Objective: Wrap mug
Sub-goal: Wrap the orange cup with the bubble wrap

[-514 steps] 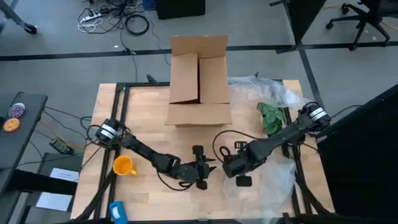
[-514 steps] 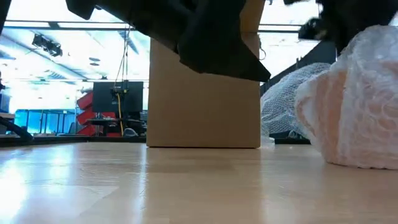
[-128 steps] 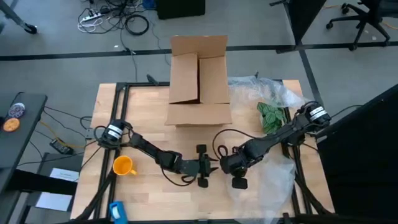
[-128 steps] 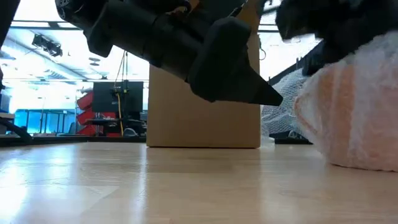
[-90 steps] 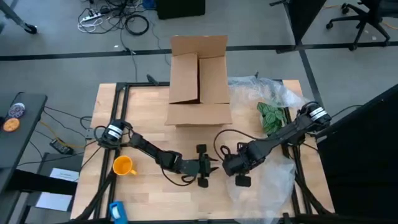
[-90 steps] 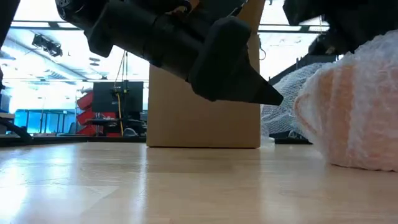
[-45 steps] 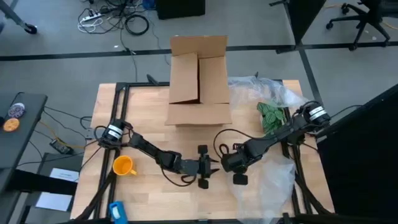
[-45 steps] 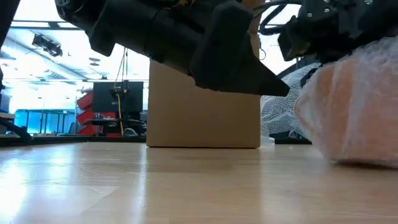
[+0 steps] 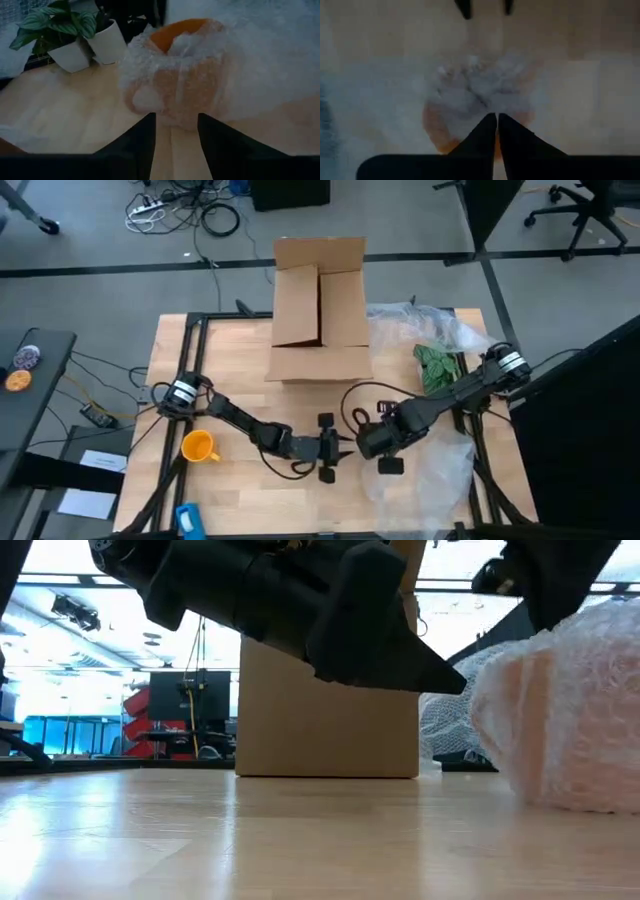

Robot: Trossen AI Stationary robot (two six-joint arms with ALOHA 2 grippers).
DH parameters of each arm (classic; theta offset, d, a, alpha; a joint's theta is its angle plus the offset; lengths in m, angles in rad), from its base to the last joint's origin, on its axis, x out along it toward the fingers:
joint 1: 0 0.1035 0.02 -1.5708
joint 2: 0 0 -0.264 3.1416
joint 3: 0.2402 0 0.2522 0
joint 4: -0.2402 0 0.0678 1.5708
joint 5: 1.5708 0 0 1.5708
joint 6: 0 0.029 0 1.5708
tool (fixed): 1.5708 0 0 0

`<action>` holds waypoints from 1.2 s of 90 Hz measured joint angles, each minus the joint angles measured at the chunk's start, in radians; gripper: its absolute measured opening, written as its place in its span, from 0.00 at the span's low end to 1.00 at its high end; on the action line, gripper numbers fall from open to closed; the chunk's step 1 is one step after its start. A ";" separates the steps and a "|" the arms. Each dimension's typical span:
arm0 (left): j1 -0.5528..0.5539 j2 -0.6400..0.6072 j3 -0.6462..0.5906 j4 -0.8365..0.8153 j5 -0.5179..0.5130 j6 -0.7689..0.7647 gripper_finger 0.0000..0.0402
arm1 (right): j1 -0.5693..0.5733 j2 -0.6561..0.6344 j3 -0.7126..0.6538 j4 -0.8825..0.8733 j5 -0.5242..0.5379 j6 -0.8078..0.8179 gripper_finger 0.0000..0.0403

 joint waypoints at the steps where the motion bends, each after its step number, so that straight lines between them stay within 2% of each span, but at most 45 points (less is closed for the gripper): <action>1: 0.000 0.000 0.000 0.000 0.000 0.000 0.33 | 0.000 0.000 0.001 -0.003 0.004 0.000 0.00; 26: 0.000 0.000 0.000 0.002 0.000 0.002 0.33 | -0.055 0.000 0.002 0.020 0.014 -0.038 0.03; 39: 0.000 0.000 0.000 0.002 0.000 0.001 0.33 | -0.085 0.000 -0.036 0.044 0.012 -0.069 0.12; 56: 0.000 0.000 0.000 0.001 0.000 0.001 0.33 | -0.113 0.000 -0.132 0.129 -0.093 -0.047 0.26; 69: 0.000 0.000 0.000 0.001 0.000 0.001 0.33 | -0.119 0.002 -0.164 0.170 -0.126 -0.034 0.33; 94: 0.000 0.000 0.000 0.005 0.000 0.005 0.33 | -0.119 0.002 -0.164 0.202 -0.122 -0.055 0.35; 108: 0.000 0.000 0.000 0.004 0.000 0.007 0.33 | -0.123 0.000 -0.146 0.156 -0.149 -0.006 0.35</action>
